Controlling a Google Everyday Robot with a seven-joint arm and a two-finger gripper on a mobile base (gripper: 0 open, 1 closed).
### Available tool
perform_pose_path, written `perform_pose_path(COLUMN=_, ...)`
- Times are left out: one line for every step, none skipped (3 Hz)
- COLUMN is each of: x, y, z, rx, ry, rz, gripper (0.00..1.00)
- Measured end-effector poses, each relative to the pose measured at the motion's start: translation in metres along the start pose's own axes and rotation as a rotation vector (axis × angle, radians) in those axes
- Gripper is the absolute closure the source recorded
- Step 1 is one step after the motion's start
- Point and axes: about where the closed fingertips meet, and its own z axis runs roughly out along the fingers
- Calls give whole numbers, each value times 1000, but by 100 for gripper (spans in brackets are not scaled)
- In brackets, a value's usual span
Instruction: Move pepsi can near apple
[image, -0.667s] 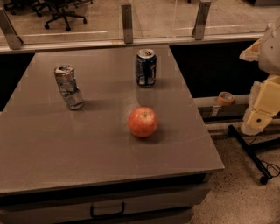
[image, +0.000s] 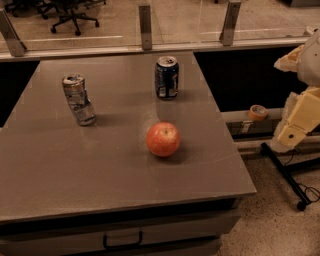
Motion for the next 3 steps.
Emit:
perform_pose_path(x=2, y=-21, z=12, rx=25, ry=-193, rz=84, gripper=0)
perform_pose_path(x=0, y=-48, z=27, rx=68, ry=-411, rz=183, gripper=0)
perform_pose_path(x=-19, y=-84, z=40, rx=121, ry=-588, rz=202, gripper=0)
